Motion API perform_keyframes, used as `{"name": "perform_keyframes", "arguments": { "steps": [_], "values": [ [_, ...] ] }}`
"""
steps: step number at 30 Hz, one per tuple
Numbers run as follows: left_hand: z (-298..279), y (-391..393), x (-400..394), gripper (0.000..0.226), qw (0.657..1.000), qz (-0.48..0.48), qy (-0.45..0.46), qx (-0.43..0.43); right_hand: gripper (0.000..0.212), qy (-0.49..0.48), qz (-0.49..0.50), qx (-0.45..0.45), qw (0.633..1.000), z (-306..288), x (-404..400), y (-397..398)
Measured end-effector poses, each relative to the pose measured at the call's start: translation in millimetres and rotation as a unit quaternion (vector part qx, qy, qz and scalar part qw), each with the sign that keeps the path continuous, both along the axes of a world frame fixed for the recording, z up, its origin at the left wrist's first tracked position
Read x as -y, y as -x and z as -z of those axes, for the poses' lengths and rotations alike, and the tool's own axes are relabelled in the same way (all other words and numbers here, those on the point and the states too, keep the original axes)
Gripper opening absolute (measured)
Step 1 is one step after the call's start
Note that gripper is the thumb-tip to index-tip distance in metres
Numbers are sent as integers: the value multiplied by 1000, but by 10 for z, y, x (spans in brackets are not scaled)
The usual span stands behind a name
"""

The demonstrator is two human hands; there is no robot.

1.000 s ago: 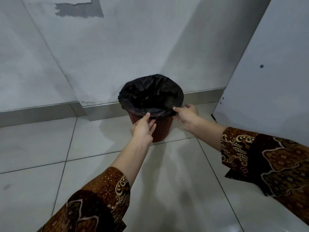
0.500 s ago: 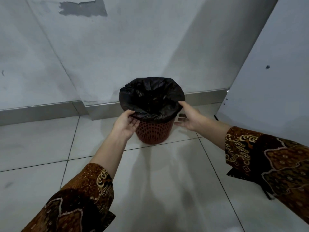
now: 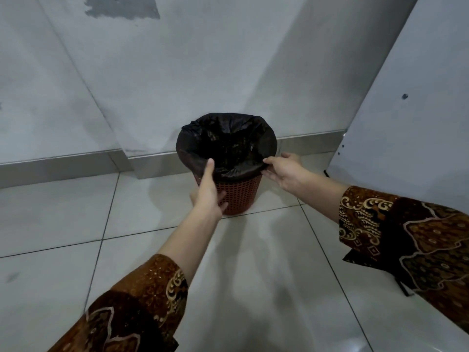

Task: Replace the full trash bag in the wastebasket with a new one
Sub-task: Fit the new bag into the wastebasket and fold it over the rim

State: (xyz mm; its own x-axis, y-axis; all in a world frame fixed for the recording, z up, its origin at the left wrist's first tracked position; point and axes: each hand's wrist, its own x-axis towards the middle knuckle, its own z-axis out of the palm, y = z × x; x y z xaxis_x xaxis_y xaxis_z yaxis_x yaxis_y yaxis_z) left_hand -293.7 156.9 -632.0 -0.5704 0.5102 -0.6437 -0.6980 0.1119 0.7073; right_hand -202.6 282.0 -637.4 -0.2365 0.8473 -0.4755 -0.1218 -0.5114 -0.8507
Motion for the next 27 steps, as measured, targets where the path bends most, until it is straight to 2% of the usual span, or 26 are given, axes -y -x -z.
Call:
{"name": "perform_keyframes", "arguments": {
  "steps": [3,7,8,10,13,17,20,25,27],
  "values": [
    [96,-115,-73,40,1000,-4,-14,1,68,3,-27,-14,1000,1,168,38],
    [157,-42,-153,24,997,-67,-42,1,26,-6,-62,24,998,5,303,51],
    [149,-32,-154,23,996,-76,-51,6,26,-13,-66,45,997,2,305,41],
    [129,-28,-147,21,994,-89,-55,9,41,-14,-73,72,995,8,267,5],
    [129,-13,-132,20,994,-92,-51,8,57,17,-85,65,994,-28,227,-6],
    [135,0,-136,19,997,-72,-38,2,55,47,-107,47,992,-7,211,71],
    [117,1,-129,8,998,-51,-39,0,46,54,-88,34,994,-1,224,125],
    [138,47,-152,16,998,-33,-42,-38,32,11,-32,3,999,-97,175,114],
    [136,62,-161,17,998,-26,-43,-47,34,5,-13,-3,1000,-122,148,82]
  ]
}}
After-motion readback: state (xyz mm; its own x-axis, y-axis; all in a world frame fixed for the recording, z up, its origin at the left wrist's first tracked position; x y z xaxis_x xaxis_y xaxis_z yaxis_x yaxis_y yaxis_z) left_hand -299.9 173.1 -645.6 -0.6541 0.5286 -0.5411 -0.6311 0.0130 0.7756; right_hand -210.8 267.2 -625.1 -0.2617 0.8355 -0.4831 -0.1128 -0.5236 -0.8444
